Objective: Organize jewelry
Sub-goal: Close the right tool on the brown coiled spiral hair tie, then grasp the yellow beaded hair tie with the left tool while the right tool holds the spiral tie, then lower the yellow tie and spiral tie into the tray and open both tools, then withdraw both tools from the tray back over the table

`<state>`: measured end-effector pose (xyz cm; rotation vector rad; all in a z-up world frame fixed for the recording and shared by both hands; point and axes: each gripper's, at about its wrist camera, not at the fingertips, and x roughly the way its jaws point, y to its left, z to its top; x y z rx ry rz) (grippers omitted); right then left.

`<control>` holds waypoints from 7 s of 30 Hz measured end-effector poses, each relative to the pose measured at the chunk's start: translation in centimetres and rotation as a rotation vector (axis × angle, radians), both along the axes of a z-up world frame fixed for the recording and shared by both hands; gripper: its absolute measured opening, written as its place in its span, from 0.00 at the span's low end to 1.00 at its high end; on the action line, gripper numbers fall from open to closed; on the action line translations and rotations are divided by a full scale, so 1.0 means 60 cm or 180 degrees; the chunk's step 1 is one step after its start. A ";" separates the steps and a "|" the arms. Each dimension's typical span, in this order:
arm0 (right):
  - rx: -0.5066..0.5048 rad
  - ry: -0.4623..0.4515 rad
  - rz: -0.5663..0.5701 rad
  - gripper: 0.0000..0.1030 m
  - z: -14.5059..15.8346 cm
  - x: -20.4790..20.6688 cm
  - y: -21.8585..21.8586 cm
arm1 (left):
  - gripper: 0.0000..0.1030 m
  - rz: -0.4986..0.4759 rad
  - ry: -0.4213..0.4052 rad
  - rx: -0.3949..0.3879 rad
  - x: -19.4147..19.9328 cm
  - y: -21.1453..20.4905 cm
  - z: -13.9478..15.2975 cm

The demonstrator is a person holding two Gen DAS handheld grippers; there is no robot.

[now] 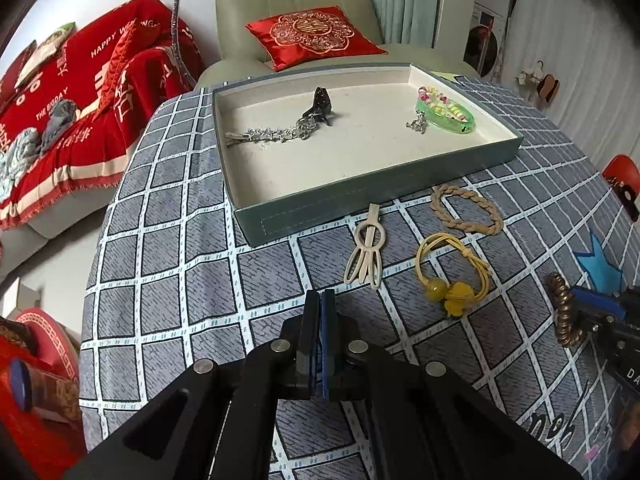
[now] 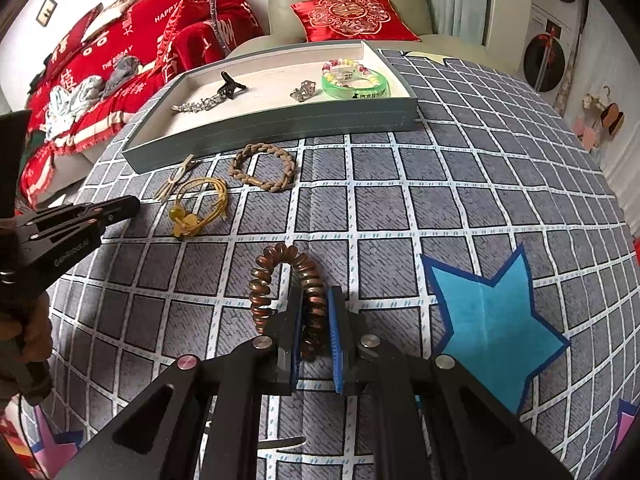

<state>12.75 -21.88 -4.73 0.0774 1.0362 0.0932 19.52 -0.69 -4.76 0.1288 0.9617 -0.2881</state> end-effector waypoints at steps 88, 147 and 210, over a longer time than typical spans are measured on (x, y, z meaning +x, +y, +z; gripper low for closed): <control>0.0695 -0.0274 -0.0321 0.13 0.067 -0.078 -0.068 | 1.00 0.0296 0.0137 -0.0576 -0.019 -0.067 0.022; 0.0377 -0.0237 0.0186 0.13 0.128 0.217 0.018 | 0.30 0.0122 -0.0164 -0.0678 0.125 -0.003 0.109; 0.0784 -0.0324 -0.0346 0.87 0.082 0.166 -0.047 | 1.00 0.0122 -0.0519 -0.0264 0.119 -0.027 0.090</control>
